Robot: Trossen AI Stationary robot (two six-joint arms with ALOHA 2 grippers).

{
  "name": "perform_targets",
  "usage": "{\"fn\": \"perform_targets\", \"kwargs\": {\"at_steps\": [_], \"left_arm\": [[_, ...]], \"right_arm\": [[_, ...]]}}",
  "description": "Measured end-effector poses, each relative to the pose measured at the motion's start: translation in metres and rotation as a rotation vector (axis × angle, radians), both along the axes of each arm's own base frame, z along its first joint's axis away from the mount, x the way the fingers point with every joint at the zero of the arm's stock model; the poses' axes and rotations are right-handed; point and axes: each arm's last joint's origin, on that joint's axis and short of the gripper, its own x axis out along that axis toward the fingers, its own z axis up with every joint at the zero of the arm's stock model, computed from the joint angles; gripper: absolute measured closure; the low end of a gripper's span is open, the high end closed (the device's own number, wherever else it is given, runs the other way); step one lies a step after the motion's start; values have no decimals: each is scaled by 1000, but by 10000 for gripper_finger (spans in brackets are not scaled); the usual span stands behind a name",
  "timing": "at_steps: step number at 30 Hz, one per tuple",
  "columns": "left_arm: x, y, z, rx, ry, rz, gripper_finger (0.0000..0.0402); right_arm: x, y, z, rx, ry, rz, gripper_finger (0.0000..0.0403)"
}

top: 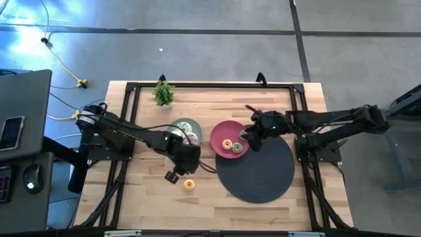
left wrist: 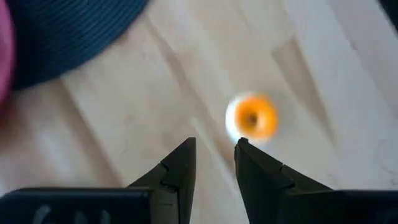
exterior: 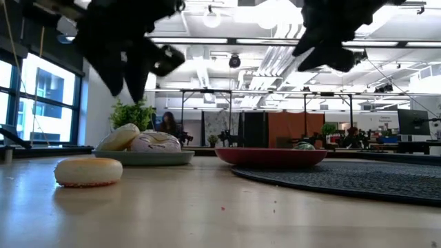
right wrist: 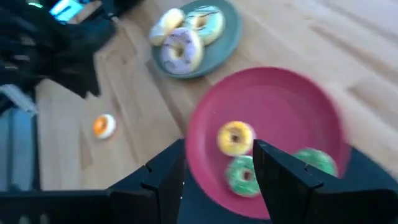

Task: Pick & Place donuts
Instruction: Put the small red donut on the red plate

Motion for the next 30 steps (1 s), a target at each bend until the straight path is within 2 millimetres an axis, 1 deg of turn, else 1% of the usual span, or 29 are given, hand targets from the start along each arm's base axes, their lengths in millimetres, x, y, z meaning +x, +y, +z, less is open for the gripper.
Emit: {"fn": "perform_targets", "kwargs": {"at_steps": [2, 4, 6, 8, 11, 14, 18, 24, 28, 30], "left_arm": [[-2, -5, -10, -48, -5, 50, 298], [-8, -10, -14, -71, 15, 84, 298], [-8, -15, -17, -99, -9, 96, 298], [-13, -17, -24, -98, 30, 110, 298], [-16, -17, -34, -90, 19, 147, 298], [-20, -16, -46, -107, 20, 188, 298], [-15, -17, -48, -149, -58, 220, 298], [-12, -19, -60, -158, -19, 227, 298], [-7, -25, -66, -212, -22, 199, 298], [-7, -29, -70, -212, -8, 196, 298]], "right_arm": [[9, 4, -4, 18, -15, 15, 227], [17, 8, -9, 26, -18, 29, 227], [22, 12, -15, 52, 2, 25, 227], [25, 17, -18, 73, 0, 27, 227], [29, 22, -21, 73, -5, 14, 227], [30, 26, -22, 71, -4, -7, 227], [31, 29, -23, 73, -9, -26, 227], [31, 29, -22, 67, -16, -37, 227], [31, 29, -22, 67, -16, -37, 227], [31, 29, -22, 67, -16, -37, 227]]}}
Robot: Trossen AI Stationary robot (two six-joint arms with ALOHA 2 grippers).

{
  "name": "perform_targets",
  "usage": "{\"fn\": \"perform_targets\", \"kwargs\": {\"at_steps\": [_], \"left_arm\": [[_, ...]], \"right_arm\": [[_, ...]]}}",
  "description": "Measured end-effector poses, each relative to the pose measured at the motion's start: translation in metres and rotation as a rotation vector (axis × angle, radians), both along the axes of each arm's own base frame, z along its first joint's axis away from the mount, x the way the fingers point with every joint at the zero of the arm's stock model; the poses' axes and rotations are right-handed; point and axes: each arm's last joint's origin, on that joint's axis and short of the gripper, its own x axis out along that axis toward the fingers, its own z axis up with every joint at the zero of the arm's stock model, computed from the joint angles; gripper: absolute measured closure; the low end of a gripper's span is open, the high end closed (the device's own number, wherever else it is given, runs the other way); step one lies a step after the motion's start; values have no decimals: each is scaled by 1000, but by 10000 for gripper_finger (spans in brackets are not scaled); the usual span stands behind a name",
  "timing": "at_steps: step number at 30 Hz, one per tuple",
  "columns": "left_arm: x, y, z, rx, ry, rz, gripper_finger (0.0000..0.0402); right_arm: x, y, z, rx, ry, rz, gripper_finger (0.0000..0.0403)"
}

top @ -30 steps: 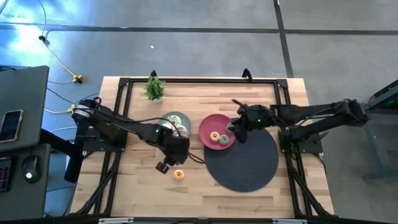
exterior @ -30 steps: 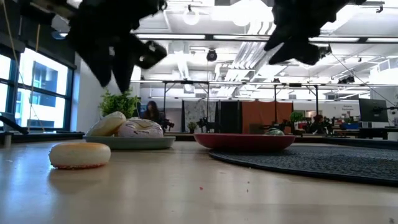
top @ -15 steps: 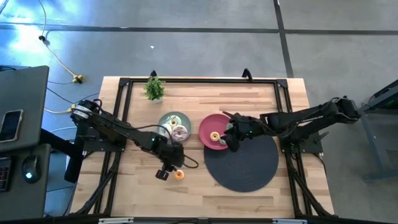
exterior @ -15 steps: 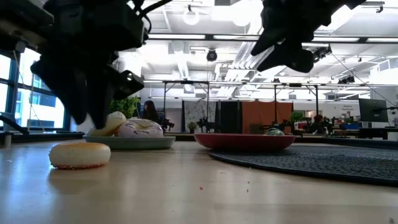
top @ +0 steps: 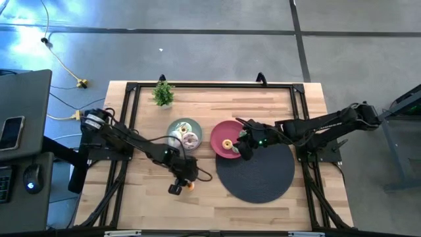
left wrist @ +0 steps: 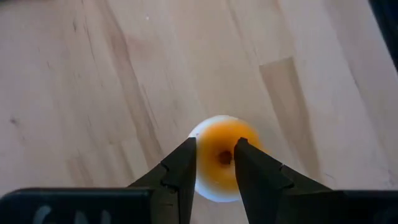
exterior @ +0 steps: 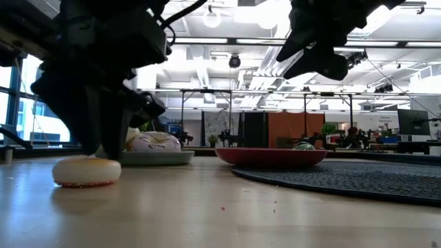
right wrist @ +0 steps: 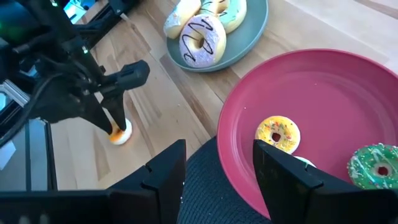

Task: Pick & Place donuts
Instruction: Put the small red donut on the red plate

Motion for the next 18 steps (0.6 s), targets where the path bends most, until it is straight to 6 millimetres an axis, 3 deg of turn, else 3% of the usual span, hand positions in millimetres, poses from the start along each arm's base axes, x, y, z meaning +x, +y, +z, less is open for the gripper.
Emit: {"fn": "perform_targets", "kwargs": {"at_steps": [11, 18], "left_arm": [[-5, -1, -8, 61, 64, 24, 309], [1, -1, 8, 122, 9, 19, 312]], "right_arm": [[0, -1, 0, -15, 3, -7, 227], [0, -1, 0, -15, 5, -7, 227]]}}
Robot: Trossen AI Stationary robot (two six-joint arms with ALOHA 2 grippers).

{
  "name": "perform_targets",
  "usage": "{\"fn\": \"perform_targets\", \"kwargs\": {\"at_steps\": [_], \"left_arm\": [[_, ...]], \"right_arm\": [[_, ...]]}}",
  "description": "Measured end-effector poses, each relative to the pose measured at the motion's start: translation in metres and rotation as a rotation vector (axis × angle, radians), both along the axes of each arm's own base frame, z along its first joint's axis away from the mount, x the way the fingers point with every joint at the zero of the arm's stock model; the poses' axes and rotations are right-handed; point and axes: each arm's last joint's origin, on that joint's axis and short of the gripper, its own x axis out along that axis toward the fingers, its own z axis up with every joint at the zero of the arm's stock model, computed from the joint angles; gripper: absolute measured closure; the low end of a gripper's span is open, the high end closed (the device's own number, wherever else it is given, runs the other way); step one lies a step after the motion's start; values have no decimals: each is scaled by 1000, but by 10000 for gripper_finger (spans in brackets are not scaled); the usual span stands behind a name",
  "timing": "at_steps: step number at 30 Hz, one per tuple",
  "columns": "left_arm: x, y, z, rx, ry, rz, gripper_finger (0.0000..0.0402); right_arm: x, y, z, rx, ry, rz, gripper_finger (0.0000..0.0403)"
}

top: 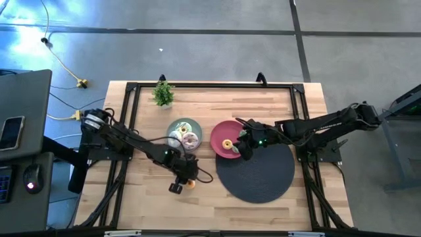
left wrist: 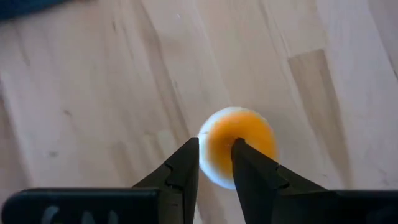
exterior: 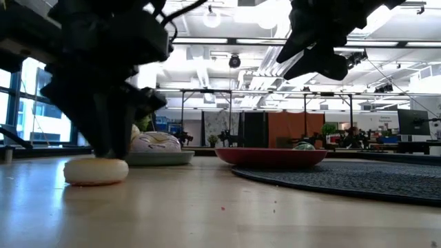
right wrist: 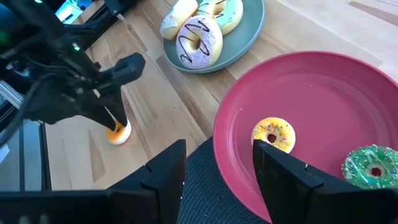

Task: Pick & Place donuts
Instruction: Put the small red donut on the red plate, then put the small pink donut on the red plate

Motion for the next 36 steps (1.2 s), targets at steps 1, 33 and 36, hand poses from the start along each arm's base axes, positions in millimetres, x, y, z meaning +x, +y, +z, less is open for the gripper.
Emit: {"fn": "perform_targets", "kwargs": {"at_steps": [1, 33, 36], "left_arm": [[1, 0, 3, 14, -3, -7, 312], [7, -4, -9, -8, 64, -52, 318], [5, -3, -10, 22, 82, -48, 343]], "right_arm": [[0, 0, 0, 0, 1, 0, 227], [-1, 0, -1, 3, 12, -4, 227], [-1, 0, -1, 1, 12, -3, 227]]}}
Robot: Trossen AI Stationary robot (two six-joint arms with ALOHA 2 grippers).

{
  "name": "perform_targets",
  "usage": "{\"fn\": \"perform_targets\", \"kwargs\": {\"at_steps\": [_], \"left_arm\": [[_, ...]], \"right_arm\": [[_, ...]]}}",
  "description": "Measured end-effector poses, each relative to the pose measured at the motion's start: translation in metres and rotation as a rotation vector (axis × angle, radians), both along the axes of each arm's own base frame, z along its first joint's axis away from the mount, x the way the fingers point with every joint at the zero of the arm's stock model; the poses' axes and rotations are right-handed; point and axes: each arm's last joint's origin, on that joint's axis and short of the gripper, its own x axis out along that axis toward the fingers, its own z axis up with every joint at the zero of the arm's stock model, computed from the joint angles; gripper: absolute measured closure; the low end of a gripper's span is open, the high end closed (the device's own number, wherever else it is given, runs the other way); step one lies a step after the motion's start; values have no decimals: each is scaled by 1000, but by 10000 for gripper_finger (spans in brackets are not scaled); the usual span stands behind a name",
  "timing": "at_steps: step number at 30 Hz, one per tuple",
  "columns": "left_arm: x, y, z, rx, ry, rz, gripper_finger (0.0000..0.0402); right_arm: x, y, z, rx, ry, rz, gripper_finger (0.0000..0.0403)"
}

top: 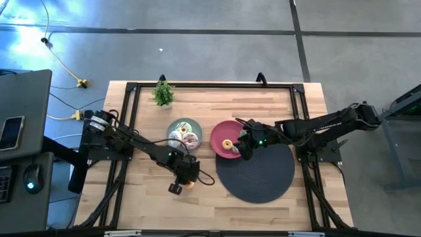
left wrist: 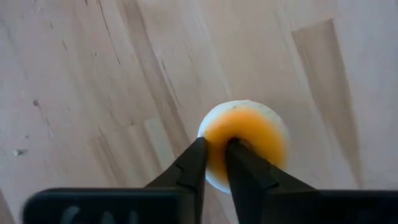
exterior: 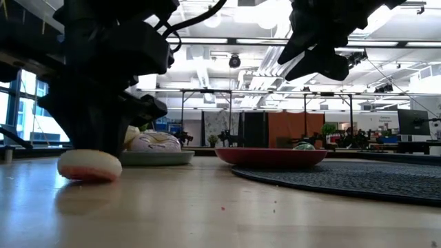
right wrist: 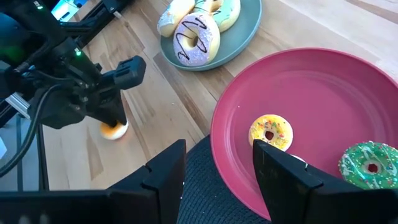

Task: Pick & Place donuts
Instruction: Put the small pink donut on the red plate

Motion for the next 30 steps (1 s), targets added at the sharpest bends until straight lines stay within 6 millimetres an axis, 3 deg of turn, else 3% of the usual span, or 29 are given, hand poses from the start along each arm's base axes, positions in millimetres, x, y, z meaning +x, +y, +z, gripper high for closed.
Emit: {"fn": "perform_targets", "kwargs": {"at_steps": [4, 11, 17, 24, 30], "left_arm": [[1, 1, 0, 30, -20, -19, 392], [10, 9, 12, -2, -136, -7, 399], [31, 53, 59, -59, -486, 19, 401], [51, 105, 107, -364, -942, -131, 401], [51, 122, 99, -449, -885, -168, 401]], "right_arm": [[0, 0, 0, 0, -1, 0, 227], [2, 4, 2, 14, -29, 49, 227], [8, 28, 20, -63, -235, 216, 227], [2, 59, 34, -230, -367, 367, 227], [1, 70, 47, -455, -381, 379, 231]]}}
